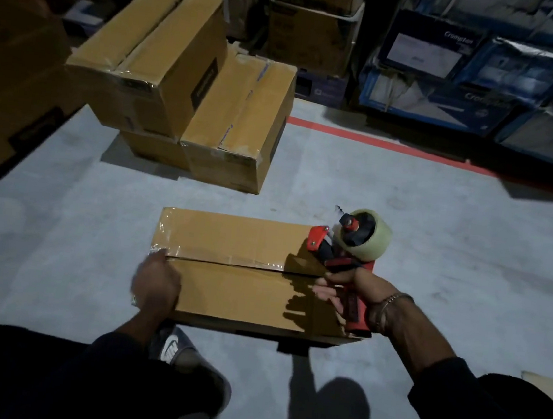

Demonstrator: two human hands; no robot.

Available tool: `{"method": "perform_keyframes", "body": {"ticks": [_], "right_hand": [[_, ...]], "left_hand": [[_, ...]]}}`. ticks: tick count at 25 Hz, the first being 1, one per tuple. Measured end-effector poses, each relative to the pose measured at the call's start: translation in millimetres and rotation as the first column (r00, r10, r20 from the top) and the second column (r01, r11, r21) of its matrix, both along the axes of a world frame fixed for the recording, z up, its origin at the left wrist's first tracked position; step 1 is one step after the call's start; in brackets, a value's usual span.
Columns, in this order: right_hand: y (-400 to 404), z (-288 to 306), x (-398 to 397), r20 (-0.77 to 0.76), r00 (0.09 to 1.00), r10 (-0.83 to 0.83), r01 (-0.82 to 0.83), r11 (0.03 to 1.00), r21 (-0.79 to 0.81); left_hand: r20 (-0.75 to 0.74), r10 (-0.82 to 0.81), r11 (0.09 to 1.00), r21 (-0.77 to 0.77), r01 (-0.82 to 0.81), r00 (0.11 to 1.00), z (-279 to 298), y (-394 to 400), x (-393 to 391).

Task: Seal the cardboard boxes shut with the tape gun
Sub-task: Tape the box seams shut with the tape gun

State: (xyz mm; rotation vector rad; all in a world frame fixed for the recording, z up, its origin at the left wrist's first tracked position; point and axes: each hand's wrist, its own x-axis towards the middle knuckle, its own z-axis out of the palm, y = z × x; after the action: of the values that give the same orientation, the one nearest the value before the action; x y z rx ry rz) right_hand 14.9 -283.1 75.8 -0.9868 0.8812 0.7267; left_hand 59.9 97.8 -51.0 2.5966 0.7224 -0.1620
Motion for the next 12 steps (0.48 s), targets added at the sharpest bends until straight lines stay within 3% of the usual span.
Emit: {"method": "perform_keyframes", "body": {"ticks": [2, 3, 4, 5, 6, 7, 10, 12], "right_hand": [[1.2, 17.3, 4.8, 0.018, 0.999, -0.029, 0.027, 0.992, 0.12], [3.7, 26.5, 5.1, 0.037, 0.999, -0.006, 0.001, 0.991, 0.137], [7.3, 35.7, 4.0, 0.065, 0.997, 0.031, -0.039, 0.99, 0.134], [9.5, 41.7, 0.6, 0.098, 0.993, 0.072, -0.084, 0.989, 0.121], [10.5, 47.9, -5.4, 0.126, 0.986, 0.109, -0.123, 0.986, 0.11], [9.2, 52.3, -12.8, 0.154, 0.978, 0.138, -0.154, 0.983, 0.096], [1.9, 72.0, -41.2, 0.236, 0.95, 0.203, -0.215, 0.976, 0.028], [-4.9, 85.0, -59.1, 0.239, 0.937, 0.253, -0.251, 0.967, -0.04]], "left_hand": [[0.038, -0.175, 0.929, -0.325, 0.177, 0.984, 14.2, -53.8, 0.7], [-0.003, -0.176, 0.796, -0.589, 0.14, 0.984, 33.9, -86.5, 1.9], [-0.085, -0.148, 0.589, -0.808, 0.019, 0.985, 60.4, -119.0, 3.2], [-0.17, -0.143, 0.376, -0.92, -0.105, 0.975, 86.5, -146.7, 4.1], [-0.247, -0.152, 0.217, -0.953, -0.212, 0.957, 115.1, -170.4, 2.8], [-0.319, -0.163, 0.121, -0.946, -0.302, 0.934, 140.5, -185.2, 1.1], [-0.522, -0.198, -0.018, -0.844, -0.535, 0.83, 182.1, -185.6, -6.7], [-0.548, -0.245, -0.043, -0.818, -0.574, 0.8, 192.1, -180.6, -13.4]]}}
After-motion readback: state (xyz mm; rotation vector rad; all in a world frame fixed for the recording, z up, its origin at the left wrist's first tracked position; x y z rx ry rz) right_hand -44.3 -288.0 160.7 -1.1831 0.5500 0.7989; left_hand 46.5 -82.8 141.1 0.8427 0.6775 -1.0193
